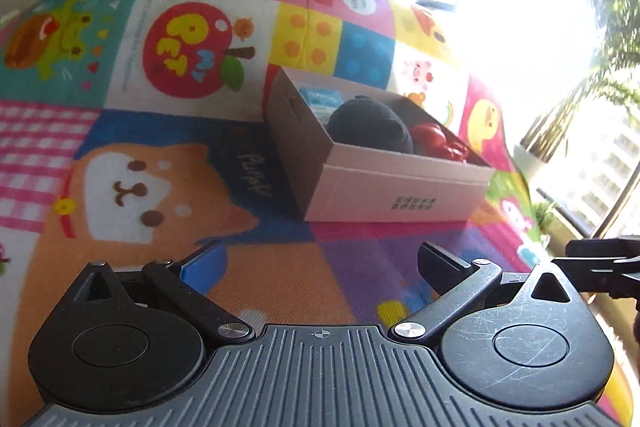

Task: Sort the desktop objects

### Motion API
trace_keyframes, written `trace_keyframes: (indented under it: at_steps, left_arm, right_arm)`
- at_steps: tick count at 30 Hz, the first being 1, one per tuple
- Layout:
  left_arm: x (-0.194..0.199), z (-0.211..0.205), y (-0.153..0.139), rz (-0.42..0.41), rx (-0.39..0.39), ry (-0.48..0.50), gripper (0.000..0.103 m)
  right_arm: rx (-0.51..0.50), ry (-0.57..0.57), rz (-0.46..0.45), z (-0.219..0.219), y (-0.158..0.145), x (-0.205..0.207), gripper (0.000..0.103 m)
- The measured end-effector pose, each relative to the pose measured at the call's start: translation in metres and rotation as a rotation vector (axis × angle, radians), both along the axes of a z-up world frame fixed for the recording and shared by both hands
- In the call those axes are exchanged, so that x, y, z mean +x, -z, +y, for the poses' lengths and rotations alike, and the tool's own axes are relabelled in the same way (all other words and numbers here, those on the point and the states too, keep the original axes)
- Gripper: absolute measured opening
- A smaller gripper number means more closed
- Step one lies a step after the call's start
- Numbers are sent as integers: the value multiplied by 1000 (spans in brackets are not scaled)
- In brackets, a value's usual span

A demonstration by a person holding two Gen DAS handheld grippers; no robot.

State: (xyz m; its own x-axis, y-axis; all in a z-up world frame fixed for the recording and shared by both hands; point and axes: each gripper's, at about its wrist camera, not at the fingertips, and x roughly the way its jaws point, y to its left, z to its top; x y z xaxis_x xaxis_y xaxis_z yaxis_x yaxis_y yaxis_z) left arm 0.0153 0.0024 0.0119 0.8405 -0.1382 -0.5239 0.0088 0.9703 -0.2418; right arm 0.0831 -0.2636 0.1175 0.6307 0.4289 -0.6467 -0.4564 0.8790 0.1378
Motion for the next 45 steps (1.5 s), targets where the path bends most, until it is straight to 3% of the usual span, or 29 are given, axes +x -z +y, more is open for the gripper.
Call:
trace_keyframes:
  at_steps: [3, 7, 12, 15, 19, 23, 45]
  left_arm:
    - [-27, -8, -6, 36, 113, 26, 103]
    - [-45, -21, 1, 90, 224, -56, 103]
    - [-31, -27, 8, 103, 206, -121, 103]
    - [-16, -37, 12, 116, 241, -159, 103]
    - [-1, -45, 18, 141, 260, -179, 103]
    - [5, -42, 19, 143, 232, -193, 103]
    - [5, -42, 19, 145, 237, -192, 103]
  right_arm:
    - [-30, 3, -17, -14, 12, -20, 103]
    - [-37, 24, -26, -18, 40, -39, 103]
    - [-105, 11, 2, 14, 57, -31, 103]
    - [-160, 27, -11, 27, 60, -16, 103]
    - [-141, -7, -25, 30, 62, 5, 103]
    - [-108, 64, -47, 28, 65, 17, 103]
    - [-112, 87, -69, 30, 67, 17, 103]
